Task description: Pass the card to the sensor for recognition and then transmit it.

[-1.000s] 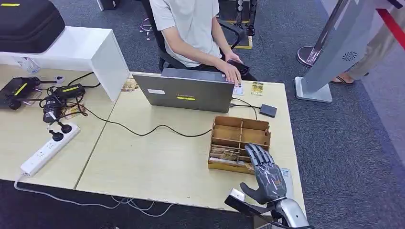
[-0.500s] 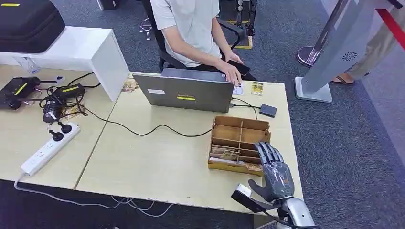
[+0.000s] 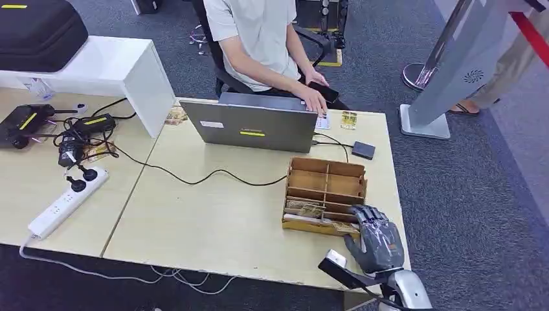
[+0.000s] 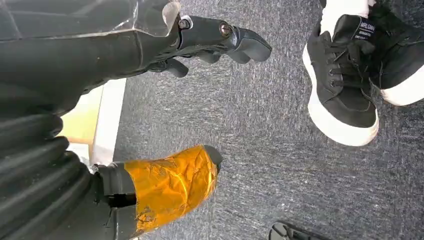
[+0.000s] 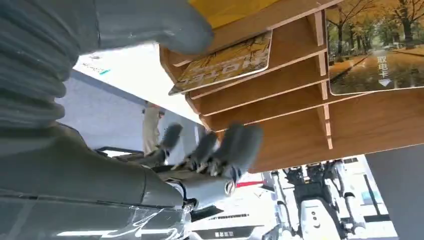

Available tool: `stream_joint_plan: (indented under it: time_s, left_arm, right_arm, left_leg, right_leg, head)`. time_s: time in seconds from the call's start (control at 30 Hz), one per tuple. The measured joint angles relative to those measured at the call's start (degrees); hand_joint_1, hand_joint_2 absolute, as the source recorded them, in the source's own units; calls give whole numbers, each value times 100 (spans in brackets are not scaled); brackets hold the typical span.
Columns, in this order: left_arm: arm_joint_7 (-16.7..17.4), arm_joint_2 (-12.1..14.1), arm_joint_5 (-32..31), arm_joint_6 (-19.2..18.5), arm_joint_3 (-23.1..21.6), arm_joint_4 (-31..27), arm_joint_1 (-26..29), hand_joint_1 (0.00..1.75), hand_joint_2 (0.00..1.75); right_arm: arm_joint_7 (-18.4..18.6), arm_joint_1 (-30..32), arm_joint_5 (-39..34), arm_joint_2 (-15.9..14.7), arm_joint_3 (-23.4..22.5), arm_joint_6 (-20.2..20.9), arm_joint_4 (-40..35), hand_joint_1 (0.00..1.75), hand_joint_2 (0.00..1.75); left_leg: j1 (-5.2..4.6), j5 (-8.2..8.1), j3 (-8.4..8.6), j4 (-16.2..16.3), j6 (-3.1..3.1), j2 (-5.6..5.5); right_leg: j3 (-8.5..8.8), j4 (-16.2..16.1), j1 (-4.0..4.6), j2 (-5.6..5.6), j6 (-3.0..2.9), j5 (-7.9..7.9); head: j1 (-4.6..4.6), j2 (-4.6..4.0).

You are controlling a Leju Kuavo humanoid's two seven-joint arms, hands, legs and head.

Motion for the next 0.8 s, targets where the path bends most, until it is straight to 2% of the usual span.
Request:
stream_joint_plan:
  time_s: [0.37, 0.57, 0.8]
  left_arm:
    - [-19, 0, 15, 2, 63, 0, -1, 0, 175]
    - [-291, 4, -31, 79, 66, 0, -4, 0, 175]
    - [-107, 31, -114, 103, 66, 0, -5, 0, 175]
  right_arm:
    - [-22, -1, -7, 0, -28, 11, -15, 175, 175]
    - [-50, -2, -39, 0, -31, 37, -24, 175, 175]
    - [-81, -108, -118, 31, -31, 232, -164, 175, 175]
  left_leg:
    - [0, 0, 0, 0, 0, 0]
    - [0, 0, 0, 0, 0, 0]
    - [0, 1, 0, 0, -1, 0]
  right_leg:
    - [0, 0, 0, 0, 0, 0]
    - [0, 0, 0, 0, 0, 0]
    - [1, 1, 0, 1, 0, 1]
  head:
    - [0, 0]
    - [0, 0]
    - [0, 0]
